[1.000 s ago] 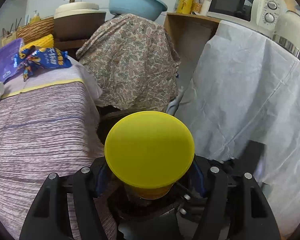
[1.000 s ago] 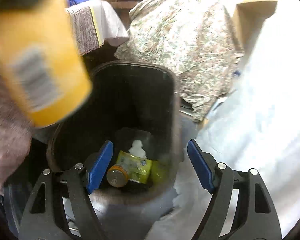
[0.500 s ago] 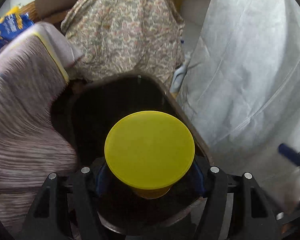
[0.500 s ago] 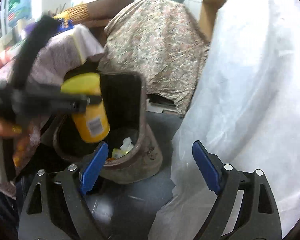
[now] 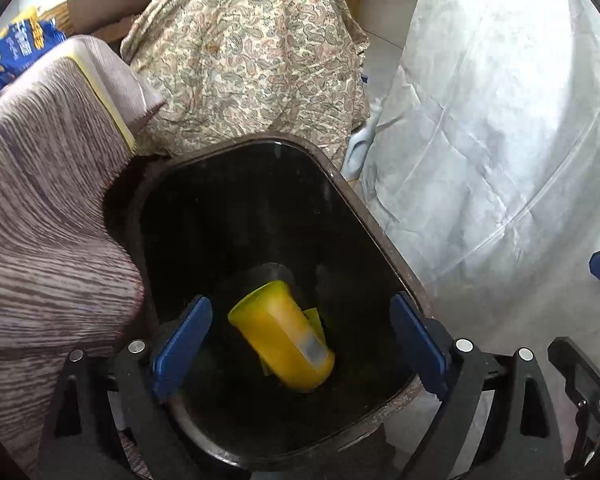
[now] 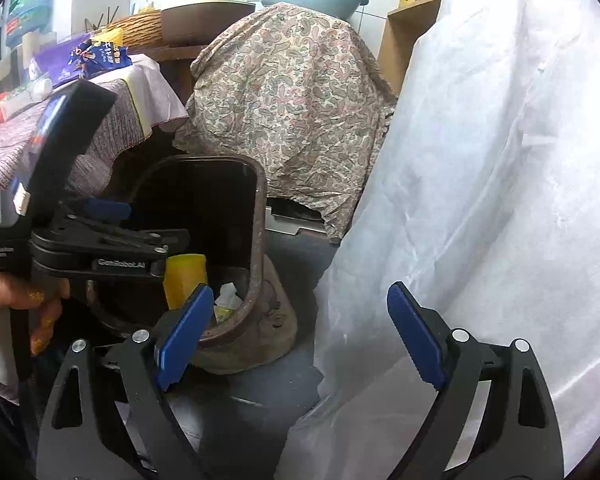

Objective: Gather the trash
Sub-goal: 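Lower the yellow can into the bin and open the left gripper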

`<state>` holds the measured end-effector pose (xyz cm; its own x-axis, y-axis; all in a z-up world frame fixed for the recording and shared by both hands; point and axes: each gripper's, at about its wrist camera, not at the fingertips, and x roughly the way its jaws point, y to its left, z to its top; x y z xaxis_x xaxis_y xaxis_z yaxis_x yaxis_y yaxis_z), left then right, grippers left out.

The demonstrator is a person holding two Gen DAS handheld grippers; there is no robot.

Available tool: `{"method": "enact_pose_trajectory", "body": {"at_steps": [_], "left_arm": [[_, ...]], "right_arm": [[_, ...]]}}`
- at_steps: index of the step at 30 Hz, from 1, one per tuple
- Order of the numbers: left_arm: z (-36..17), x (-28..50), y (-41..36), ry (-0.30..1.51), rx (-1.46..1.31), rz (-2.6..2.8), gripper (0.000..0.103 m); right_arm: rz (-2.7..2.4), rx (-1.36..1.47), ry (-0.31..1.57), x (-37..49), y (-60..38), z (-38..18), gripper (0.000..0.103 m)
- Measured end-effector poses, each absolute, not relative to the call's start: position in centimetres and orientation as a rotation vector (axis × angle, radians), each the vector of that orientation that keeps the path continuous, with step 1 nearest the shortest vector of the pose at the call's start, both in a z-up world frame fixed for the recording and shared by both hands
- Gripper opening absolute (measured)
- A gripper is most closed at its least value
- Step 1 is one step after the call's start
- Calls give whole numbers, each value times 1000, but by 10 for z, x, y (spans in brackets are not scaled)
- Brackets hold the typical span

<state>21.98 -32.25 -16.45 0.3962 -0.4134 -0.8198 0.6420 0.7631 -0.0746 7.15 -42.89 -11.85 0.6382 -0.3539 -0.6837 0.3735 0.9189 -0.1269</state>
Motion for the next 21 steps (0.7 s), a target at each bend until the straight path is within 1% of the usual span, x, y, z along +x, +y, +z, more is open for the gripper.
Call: {"method": "enact_pose_trajectory", "body": {"at_steps": [3, 10, 12, 14, 17, 21], "left_arm": [[-153, 213, -321, 925, 265, -687, 89], [-101, 184, -293, 806, 186, -671, 90], [-85, 176, -281, 774, 156, -682, 91], [-69, 170, -269, 746, 134, -689, 95], [-46, 162, -250, 703, 104, -696, 97], [-23, 153, -218, 649, 77, -672, 97]], "right_arm": [[-429, 20, 758, 68, -429, -112, 88], [-471, -6, 725, 66, -429, -96, 88], [-467, 0, 715, 66, -428, -93, 88], [-460, 12, 702, 67, -427, -89, 88], [-401, 66, 686, 70, -423, -84, 88], [-313, 67, 653, 79, -403, -76, 88]]}}
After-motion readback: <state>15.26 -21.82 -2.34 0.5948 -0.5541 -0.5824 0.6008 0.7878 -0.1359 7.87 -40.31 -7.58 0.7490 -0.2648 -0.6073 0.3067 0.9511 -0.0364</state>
